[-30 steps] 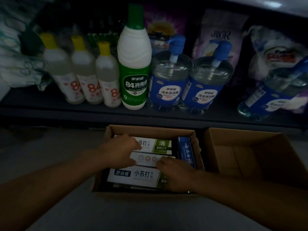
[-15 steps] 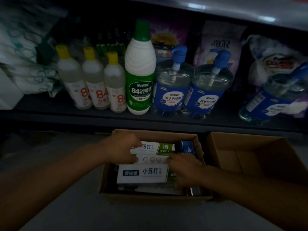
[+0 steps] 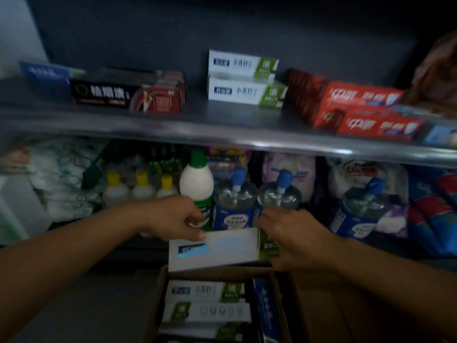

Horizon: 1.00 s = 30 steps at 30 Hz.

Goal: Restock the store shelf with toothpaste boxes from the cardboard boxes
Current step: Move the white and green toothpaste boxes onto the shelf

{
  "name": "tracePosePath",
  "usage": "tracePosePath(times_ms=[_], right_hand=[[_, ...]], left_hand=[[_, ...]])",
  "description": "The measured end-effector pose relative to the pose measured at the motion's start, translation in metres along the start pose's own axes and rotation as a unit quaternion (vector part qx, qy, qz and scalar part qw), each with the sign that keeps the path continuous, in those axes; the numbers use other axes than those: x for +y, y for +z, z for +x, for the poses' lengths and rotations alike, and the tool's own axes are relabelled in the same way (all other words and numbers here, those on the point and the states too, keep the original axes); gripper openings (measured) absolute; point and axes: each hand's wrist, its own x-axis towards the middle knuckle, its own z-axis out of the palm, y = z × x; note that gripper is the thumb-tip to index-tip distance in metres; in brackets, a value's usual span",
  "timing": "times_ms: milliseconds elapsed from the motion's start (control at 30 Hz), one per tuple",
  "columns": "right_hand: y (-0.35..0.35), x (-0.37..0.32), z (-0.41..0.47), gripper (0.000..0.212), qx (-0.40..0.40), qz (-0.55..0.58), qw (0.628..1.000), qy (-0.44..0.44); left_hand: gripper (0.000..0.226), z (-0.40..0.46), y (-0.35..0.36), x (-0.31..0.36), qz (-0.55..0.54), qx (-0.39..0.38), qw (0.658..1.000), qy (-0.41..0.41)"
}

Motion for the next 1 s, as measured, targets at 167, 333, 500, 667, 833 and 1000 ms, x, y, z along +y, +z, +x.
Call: tracePosePath(times_ms=[167, 333, 500, 667, 833, 1000], right_hand=[[-0.066, 0.035, -0.001, 0.062, 0.110, -0.077, 0.991, 0.013], [-0.103, 0.061, 0.004, 0.056, 0.176, -0.103, 0.979, 0.027], [-0.120, 0.082, 0.014, 0.050, 0.214, -0.103, 0.971, 0.028], [-0.139, 0.104, 0.023, 0.060, 0.211, -0.075, 0.974, 0.039], [-0.168, 0.138, 0.039, 0.060, 0.121, 0.116, 0.980, 0.110], [-0.179, 0.171, 0.068, 0.050, 0.088, 0.149, 0.974, 0.145]], left_hand=[[0.074, -0.024, -0.076, 0.025, -0.062, -0.015, 0.996, -0.056], [0.025, -0.032, -0.123, 0.047, -0.152, 0.039, 0.985, -0.078], [0.019, -0.031, -0.153, 0.069, -0.148, 0.088, 0.980, -0.100], [0.017, -0.023, -0.174, 0.074, -0.136, 0.137, 0.977, -0.093], [0.015, -0.012, -0.200, 0.077, -0.128, 0.194, 0.968, -0.096], [0.027, 0.018, -0.222, 0.073, -0.016, 0.274, 0.957, -0.095]])
